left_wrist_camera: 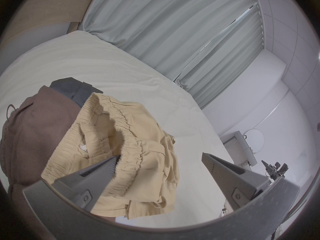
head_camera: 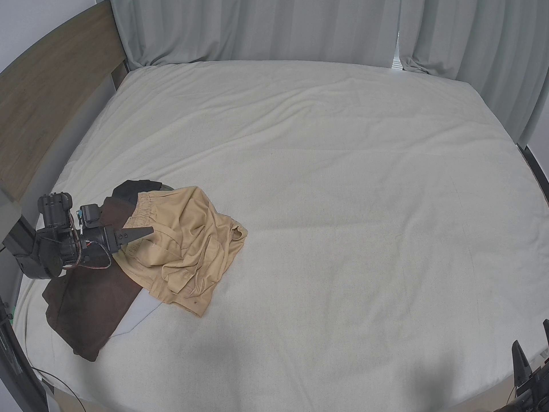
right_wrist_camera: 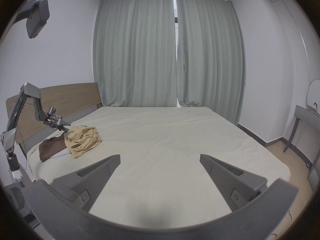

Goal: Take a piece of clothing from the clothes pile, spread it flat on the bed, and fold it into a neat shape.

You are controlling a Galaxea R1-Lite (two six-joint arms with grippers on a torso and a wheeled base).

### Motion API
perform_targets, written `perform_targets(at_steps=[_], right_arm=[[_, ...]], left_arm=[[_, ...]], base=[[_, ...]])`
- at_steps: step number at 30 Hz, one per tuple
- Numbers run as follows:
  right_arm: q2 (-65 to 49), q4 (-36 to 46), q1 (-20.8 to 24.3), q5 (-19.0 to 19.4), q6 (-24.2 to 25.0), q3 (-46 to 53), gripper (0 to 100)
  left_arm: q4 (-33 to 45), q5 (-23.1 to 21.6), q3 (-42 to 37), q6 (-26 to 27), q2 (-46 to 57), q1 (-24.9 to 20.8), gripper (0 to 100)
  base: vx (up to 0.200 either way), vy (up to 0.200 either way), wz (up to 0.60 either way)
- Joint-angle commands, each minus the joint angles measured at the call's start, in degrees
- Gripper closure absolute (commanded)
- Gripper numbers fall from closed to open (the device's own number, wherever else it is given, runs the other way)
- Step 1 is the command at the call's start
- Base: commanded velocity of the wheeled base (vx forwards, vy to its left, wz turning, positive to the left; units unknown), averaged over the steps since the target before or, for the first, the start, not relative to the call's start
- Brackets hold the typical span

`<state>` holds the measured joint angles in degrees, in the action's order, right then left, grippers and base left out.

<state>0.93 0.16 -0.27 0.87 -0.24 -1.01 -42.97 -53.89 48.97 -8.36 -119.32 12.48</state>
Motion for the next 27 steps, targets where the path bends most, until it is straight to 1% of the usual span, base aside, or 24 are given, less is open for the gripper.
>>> perform_targets(at_steps=[1, 12, 25, 26, 27], right_arm=[[-0.9, 0.0, 0.0, 0.0, 0.0, 0.9, 0], [-0.9, 0.0, 0.0, 0.0, 0.0, 0.9, 0], [-0.9, 0.0, 0.0, 0.0, 0.0, 0.9, 0], [-0.9, 0.0, 0.0, 0.0, 0.0, 0.9, 0], [-0.9, 0.0, 0.0, 0.0, 0.0, 0.9, 0]], left_arm=[[0.0, -0.2, -0.8, 0.5, 0.1, -0.9, 0], [-0.2, 0.1, 0.3, 0.9, -1.9, -2.9, 0], [-4.1, 0.3, 0.2, 0.9, -4.8, -3.4, 0], [-4.1, 0.3, 0.2, 0.9, -4.7, -3.4, 100], [-4.1, 0.3, 0.2, 1.0, -4.7, -3.4, 100]], base=[[0.000, 0.000, 0.00], [0.000, 0.000, 0.00], [0.000, 0.000, 0.00], [0.000, 0.000, 0.00], [0.000, 0.000, 0.00]])
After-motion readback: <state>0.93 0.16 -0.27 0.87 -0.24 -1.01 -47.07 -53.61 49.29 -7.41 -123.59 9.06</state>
